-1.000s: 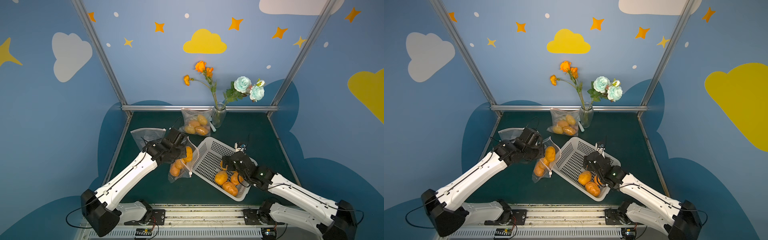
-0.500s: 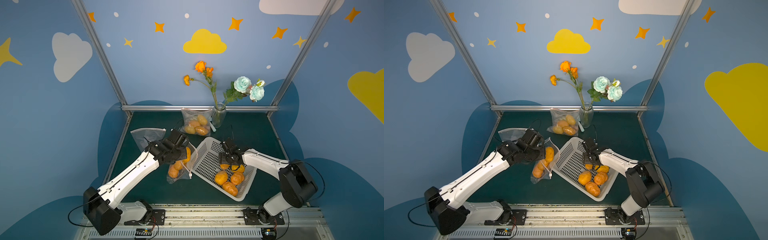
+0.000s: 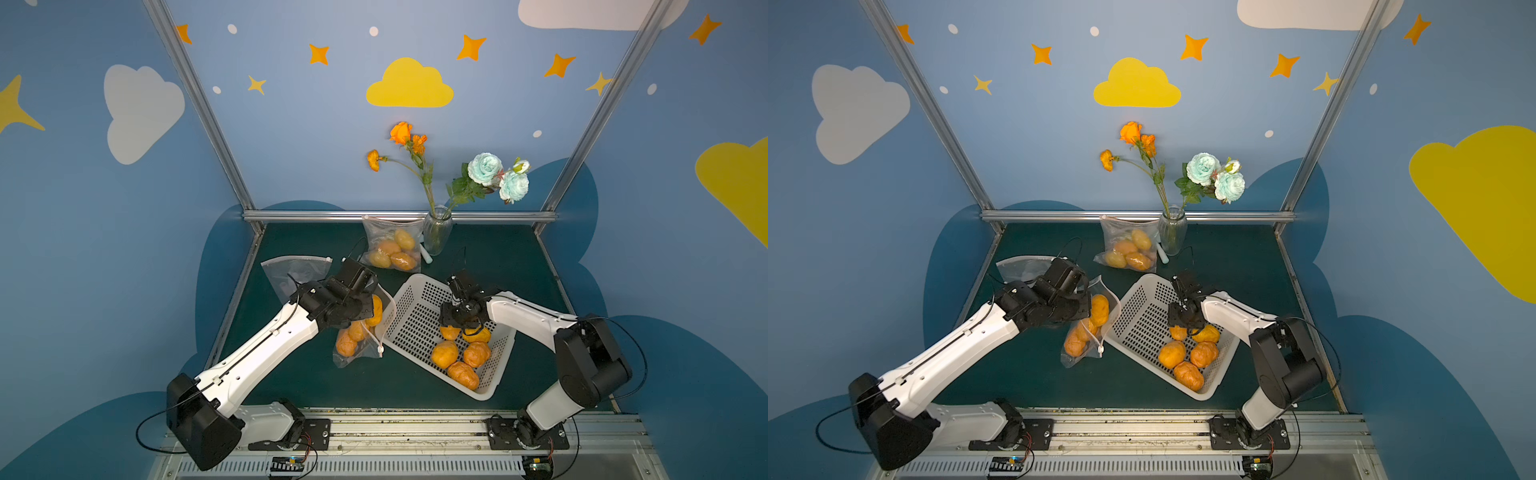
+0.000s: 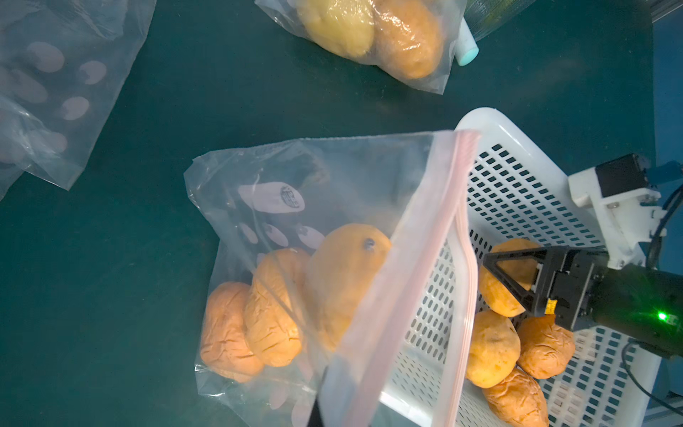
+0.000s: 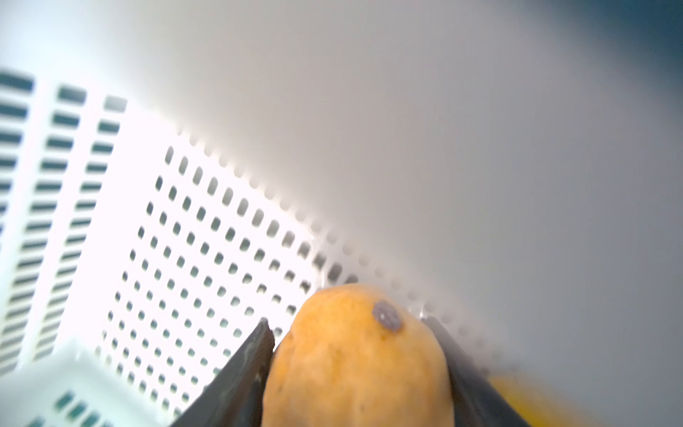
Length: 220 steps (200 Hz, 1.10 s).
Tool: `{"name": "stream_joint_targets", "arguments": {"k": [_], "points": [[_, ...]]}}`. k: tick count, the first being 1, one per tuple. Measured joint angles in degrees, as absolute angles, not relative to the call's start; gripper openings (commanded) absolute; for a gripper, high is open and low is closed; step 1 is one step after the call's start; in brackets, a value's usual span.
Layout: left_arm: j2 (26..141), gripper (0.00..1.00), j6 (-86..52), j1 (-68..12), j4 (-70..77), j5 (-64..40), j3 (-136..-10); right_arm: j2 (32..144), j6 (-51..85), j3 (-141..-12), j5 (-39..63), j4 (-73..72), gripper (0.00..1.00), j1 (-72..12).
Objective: Put the potatoes into a zipper bag and zip it
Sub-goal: Pick up the potato from the basket.
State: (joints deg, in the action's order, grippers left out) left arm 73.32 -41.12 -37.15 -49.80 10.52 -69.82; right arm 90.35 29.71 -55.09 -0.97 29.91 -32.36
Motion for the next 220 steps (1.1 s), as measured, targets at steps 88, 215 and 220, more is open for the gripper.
{"name": "stream_joint_targets", "arguments": {"k": [88,215,220], "points": [[73.32,0.04,-40.69,-37.17,-49.56,10.39,-69.82,66.65,27.14,-43.33,1.63,26.55,0.46,-35.70],[73.01,0.04,-41.41,-37.17,-48.14,9.32,-68.01,46.81,27.18,-33.41,3.51,19.70,0.43,-41.15],[72.95,0.04,-41.89,-37.17,-48.12,9.34,-68.01,46.92,27.18,-33.43,3.49,19.59,0.43,-41.17]]}}
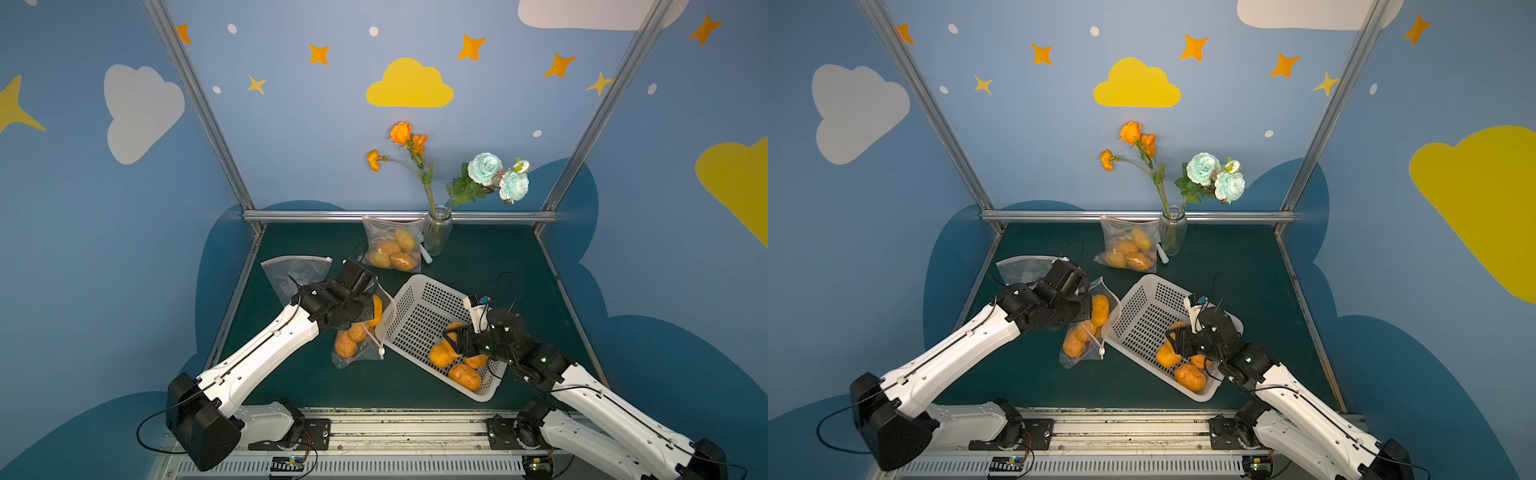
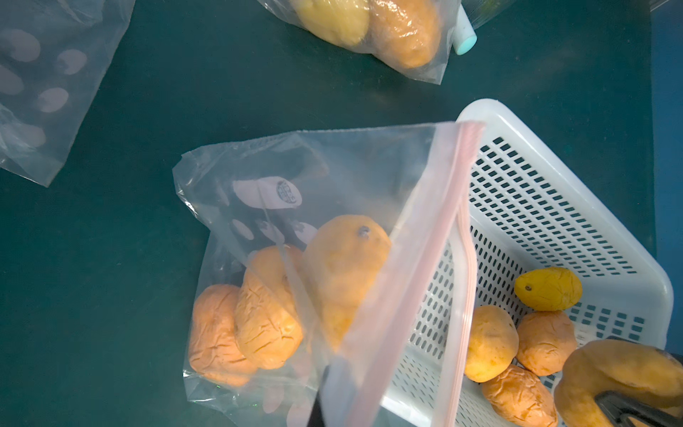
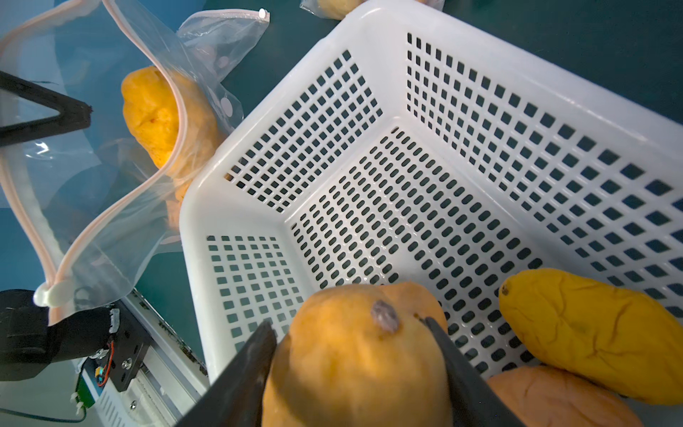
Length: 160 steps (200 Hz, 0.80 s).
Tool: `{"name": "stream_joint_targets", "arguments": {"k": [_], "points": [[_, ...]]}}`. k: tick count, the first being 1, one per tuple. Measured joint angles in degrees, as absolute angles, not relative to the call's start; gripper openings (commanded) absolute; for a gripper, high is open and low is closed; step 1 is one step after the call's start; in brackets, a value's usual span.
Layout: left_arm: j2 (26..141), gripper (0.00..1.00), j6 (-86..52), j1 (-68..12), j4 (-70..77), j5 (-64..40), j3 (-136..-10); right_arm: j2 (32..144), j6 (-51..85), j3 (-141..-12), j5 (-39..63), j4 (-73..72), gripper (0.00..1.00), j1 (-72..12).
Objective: Put the potatoes into a zipper bag and zip it
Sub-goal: Pick up the potato from the basket, then place the potato into the zipper food storage bag.
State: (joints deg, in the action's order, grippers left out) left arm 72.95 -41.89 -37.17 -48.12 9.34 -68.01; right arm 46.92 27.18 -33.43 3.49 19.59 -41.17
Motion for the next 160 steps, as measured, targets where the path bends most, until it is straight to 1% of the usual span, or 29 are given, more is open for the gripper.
{"name": "stream_joint_targets", "arguments": {"k": [26,60,88,112,133,160], "points": [[72.84,0.04,-47.13,-37.17,-48.71,10.35,-68.86,48.34,27.03,-33.98,2.22,19.42,0.39,-41.47],[71.79,0.04,-48.75,-36.93,-44.42,12.25,-67.57,50.19,26.22,-38.02,-0.23,19.29,0.40,-41.47],[72.79,0.04,-43.51,-36.60,-43.16,12.38,-68.23,50.81,24.58,-40.14,-2.92,15.09,0.43,-41.47],[74.48,0.04,-37.63,-35.79,-42.76,12.51,-69.28,54.26,23.07,-41.50,-4.71,12.14,0.35,-41.47],[76.55,0.04,-33.56,-34.50,-41.36,12.49,-69.65,58.83,22.00,-45.04,-6.68,10.76,0.33,-41.47],[78.02,0.04,-30.11,-32.45,-36.56,11.44,-67.53,62.06,20.86,-48.42,-8.12,7.70,0.33,-41.47]]}}
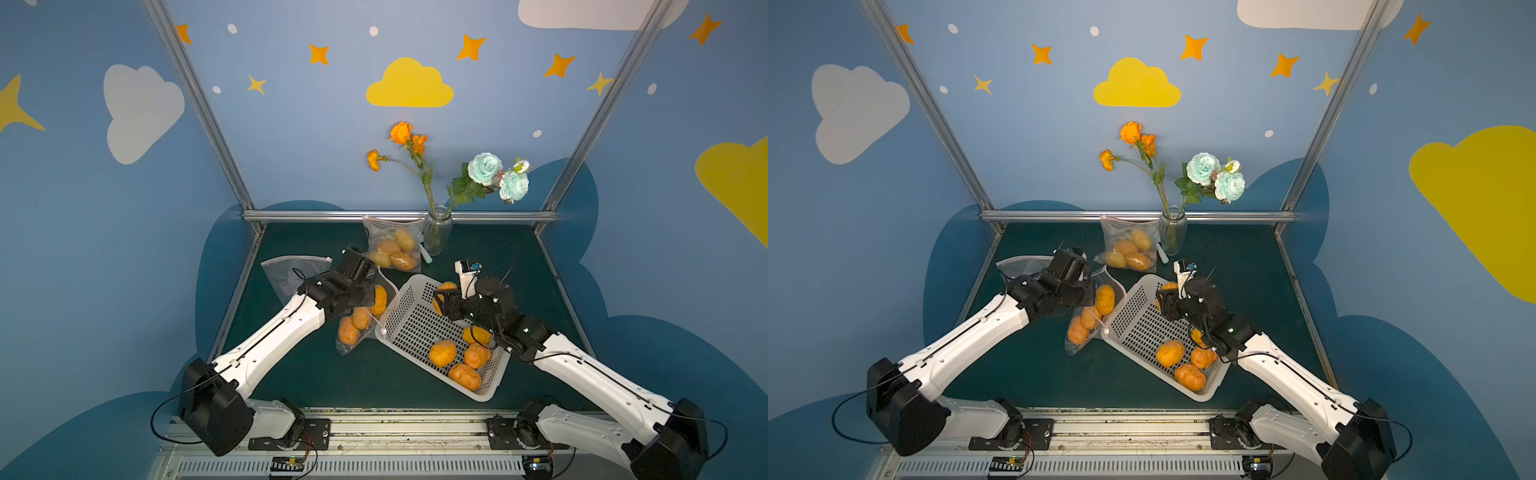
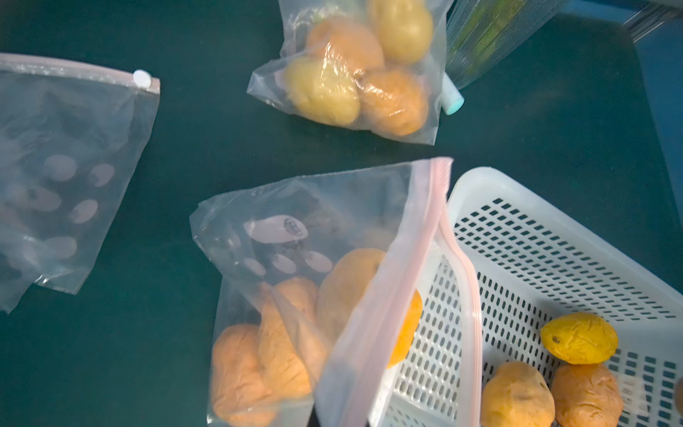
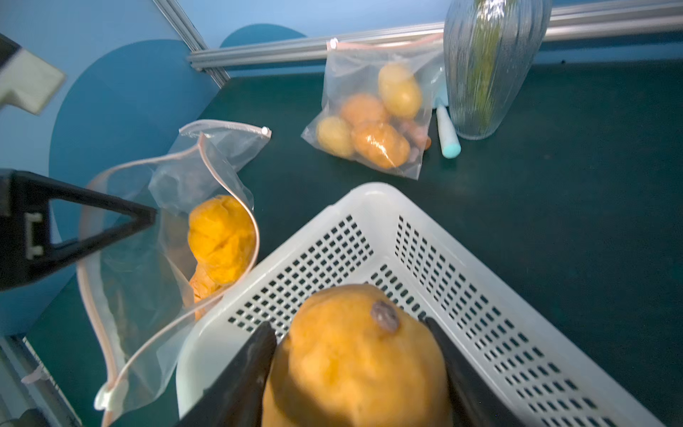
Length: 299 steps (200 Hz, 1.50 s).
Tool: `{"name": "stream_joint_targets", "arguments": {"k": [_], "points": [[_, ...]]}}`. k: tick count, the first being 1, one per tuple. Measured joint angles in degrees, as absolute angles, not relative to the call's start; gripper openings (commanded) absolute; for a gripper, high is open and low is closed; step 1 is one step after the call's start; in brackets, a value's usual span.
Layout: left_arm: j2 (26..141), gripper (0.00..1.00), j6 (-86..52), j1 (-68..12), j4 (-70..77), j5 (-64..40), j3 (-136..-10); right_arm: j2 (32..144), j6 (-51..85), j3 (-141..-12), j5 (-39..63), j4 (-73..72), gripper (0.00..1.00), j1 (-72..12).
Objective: Put the potatoes into a zipper bag and zip it
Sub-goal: Place the potato into the zipper food storage bag.
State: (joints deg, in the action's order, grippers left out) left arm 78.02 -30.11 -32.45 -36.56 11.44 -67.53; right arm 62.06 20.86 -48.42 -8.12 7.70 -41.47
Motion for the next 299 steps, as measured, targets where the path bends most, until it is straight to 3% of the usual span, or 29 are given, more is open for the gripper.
{"name": "stream_joint_targets", "arguments": {"k": [78,140,184,299], "points": [[78.74,0.04,-29.63,-32.01,-26.44,9.21,-61.41,64.53,17.50,-49.47,-9.89,2.90,0.34,-41.34],[76.71,0.04,-31.92,-32.60,-25.56,13.02,-59.16,65.52,17.72,-50.28,-2.02,1.65,0.37,-41.43],[74.87,0.04,-31.90,-32.80,-23.62,12.93,-57.82,73.58,18.09,-57.39,3.51,0.89,0.30,-43.18],[69.47,0.04,-31.73,-32.80,-19.38,10.81,-52.90,94.76,19.20,-68.69,10.22,-0.08,0.33,-49.63]]}}
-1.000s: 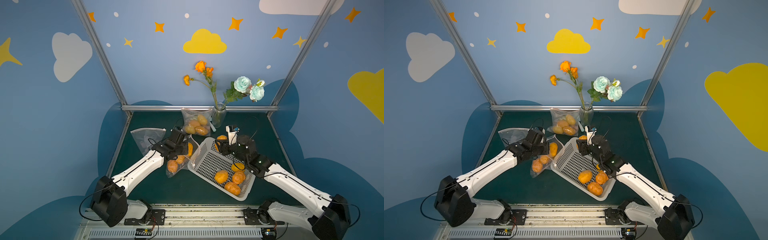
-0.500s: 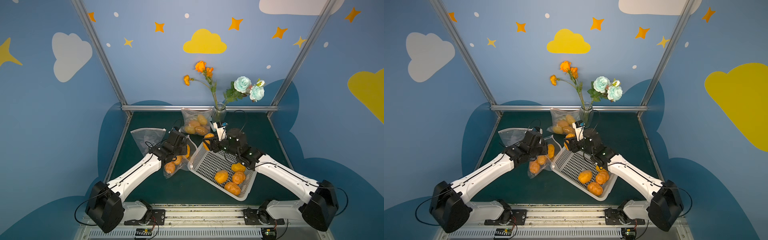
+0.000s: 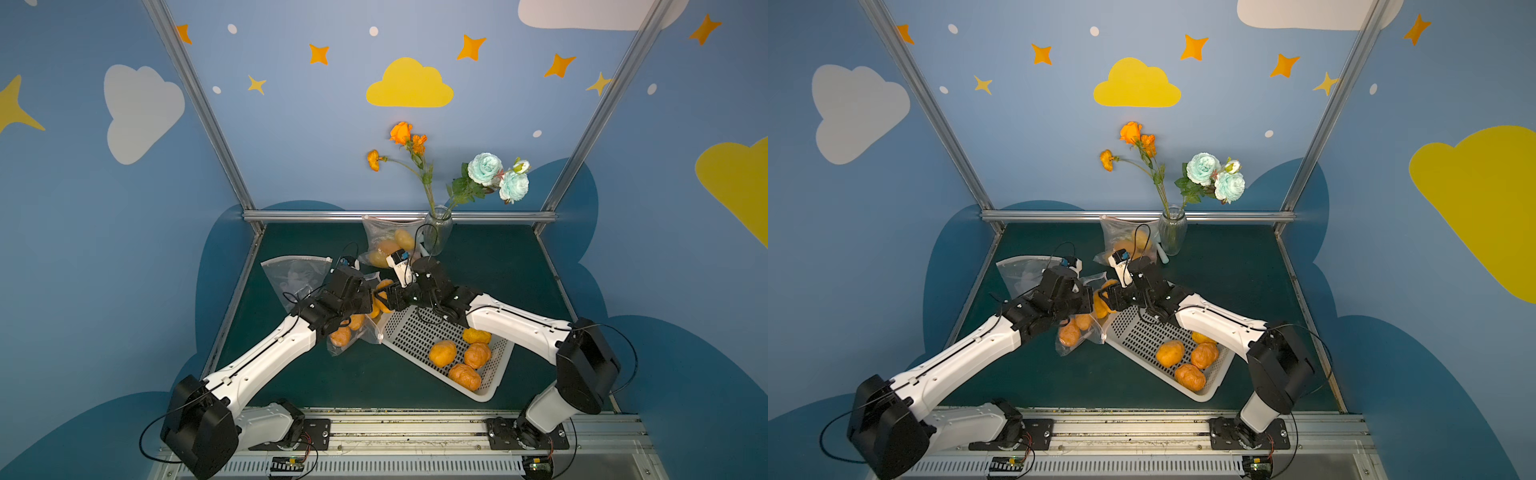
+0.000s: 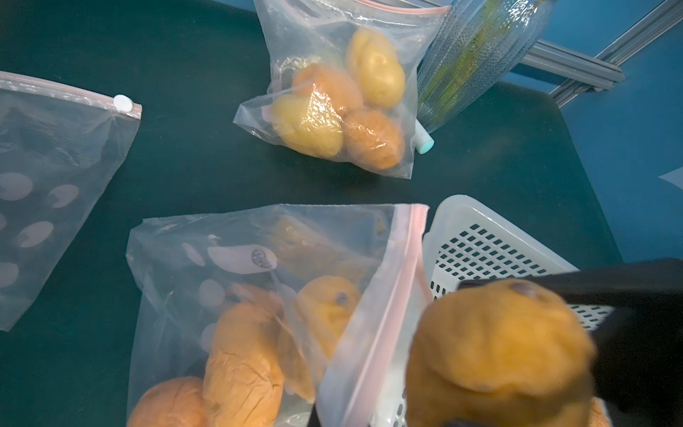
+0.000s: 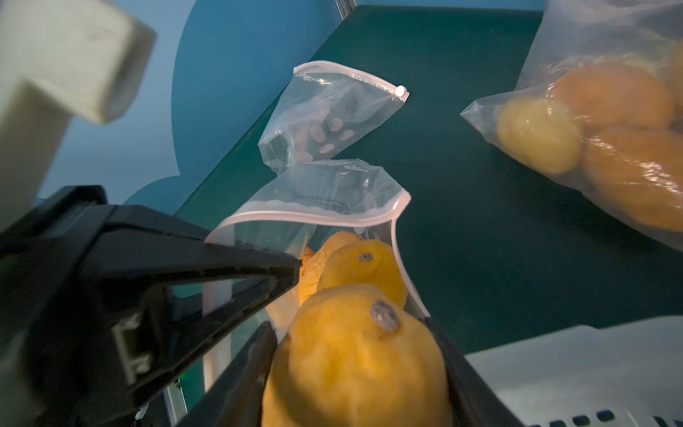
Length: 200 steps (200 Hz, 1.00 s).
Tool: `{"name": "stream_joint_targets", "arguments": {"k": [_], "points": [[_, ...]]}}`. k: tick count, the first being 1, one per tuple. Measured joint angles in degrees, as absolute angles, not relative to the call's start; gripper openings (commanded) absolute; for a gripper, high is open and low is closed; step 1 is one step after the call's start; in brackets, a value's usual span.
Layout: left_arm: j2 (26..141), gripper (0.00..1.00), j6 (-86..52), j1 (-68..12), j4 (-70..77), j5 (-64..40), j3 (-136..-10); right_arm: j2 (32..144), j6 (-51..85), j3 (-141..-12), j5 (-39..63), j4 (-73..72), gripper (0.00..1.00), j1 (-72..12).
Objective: Put the potatoes into a zipper bag and zip it
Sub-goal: Place the potato into the zipper food storage bag.
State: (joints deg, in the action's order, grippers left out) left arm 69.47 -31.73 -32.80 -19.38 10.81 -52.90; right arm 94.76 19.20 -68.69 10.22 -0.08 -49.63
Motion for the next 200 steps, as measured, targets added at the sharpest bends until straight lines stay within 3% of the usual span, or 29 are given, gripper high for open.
{"name": "stream_joint_targets", "arguments": {"k": [20,77,107,135,200], "points": [[67.72,0.04,-31.66,-32.77,-18.22,10.09,-51.59,97.58,19.31,-71.46,10.85,0.47,0.34,-49.93],[66.61,0.04,-31.57,-32.67,-17.39,11.53,-50.43,98.83,19.49,-72.03,12.25,-0.75,0.49,-51.07],[66.63,0.04,-31.97,-32.36,-17.87,12.93,-50.43,98.63,19.22,-68.71,12.23,-3.14,0.72,-53.58],[66.52,0.04,-32.14,-32.38,-17.87,12.73,-50.43,98.70,19.20,-68.05,11.09,-2.24,0.86,-55.33],[66.41,0.04,-32.32,-32.29,-17.04,11.90,-50.43,97.06,18.04,-68.47,5.48,0.73,0.90,-55.11]]}}
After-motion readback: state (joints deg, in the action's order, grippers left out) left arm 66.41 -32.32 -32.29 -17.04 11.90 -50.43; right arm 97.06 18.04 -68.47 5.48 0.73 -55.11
